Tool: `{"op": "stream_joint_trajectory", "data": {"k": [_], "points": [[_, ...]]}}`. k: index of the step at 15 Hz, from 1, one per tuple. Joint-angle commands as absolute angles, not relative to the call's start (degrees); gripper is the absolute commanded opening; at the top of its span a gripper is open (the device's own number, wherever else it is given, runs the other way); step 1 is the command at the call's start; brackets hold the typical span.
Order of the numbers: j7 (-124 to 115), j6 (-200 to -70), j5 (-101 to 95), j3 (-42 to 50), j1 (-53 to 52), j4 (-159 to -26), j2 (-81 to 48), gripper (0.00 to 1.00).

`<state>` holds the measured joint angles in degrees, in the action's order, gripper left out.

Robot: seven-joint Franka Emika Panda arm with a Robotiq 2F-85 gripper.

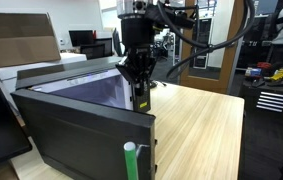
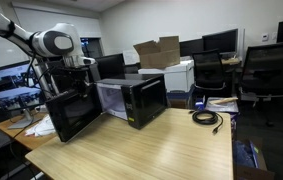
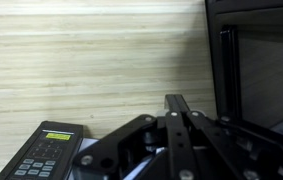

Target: Open the microwave door

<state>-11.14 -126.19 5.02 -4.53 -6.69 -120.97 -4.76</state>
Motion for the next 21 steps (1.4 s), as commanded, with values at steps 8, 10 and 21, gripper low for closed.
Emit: {"op": "stream_joint_trajectory", "data": {"k": [8,10,21], "points": [[-4.97,-127.85,9.39,-7.58,-7.57,-123.53,-1.67,0.00],[-2.37,-128.84,10.54,-8.90,-8.62,-124.22,-1.17,0.00],[7.33,-130.92,14.38,-13.36,-12.65,-126.55,-0.40,0.00]]}}
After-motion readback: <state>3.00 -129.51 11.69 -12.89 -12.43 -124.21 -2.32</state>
